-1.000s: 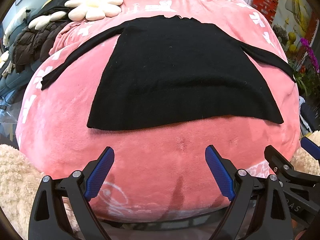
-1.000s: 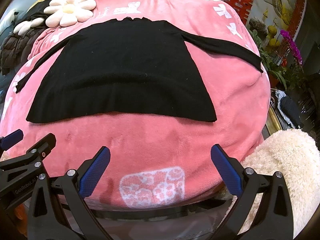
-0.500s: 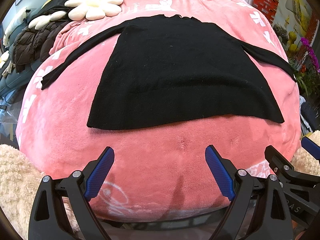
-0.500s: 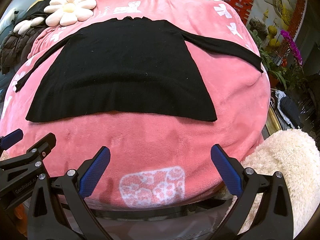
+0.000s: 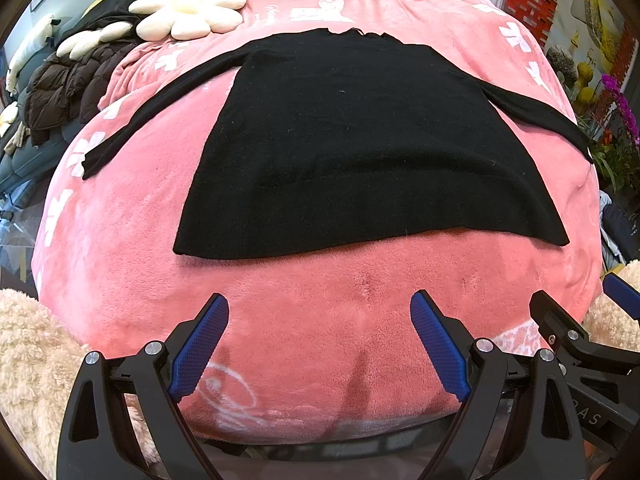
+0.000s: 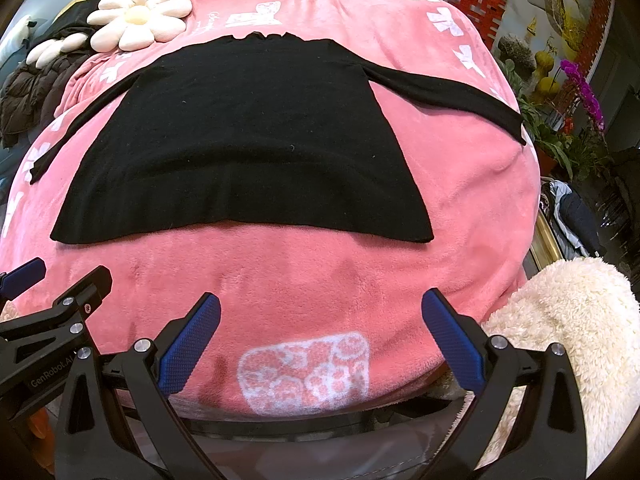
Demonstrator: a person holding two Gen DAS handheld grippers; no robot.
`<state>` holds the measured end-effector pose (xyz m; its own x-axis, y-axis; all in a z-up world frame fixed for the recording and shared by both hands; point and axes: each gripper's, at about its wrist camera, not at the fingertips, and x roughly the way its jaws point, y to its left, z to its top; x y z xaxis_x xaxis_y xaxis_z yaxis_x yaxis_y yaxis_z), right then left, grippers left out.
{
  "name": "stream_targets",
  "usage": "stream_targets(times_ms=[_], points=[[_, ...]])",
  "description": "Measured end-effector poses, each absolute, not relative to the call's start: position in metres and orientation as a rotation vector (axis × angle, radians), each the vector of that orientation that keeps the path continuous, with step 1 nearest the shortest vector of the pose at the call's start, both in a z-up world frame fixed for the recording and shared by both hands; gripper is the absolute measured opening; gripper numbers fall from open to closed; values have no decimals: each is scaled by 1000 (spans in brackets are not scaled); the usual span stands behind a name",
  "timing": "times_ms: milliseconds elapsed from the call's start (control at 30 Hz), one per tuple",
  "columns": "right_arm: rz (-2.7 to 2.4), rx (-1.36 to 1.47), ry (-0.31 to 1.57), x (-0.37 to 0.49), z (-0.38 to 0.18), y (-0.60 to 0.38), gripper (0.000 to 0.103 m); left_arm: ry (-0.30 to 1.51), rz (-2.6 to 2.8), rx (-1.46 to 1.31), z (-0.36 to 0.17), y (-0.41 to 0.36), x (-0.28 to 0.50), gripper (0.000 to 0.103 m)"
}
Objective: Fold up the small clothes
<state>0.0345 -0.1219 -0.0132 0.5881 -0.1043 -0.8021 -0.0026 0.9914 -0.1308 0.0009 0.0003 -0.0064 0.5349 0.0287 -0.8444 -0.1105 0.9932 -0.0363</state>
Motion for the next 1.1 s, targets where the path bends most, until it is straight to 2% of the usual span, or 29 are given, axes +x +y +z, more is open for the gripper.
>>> stream_targets(times_ms=[1100], points=[[-63,-127,942,33,-14,-122,98,1005,84,-87,-6,0,1,89]])
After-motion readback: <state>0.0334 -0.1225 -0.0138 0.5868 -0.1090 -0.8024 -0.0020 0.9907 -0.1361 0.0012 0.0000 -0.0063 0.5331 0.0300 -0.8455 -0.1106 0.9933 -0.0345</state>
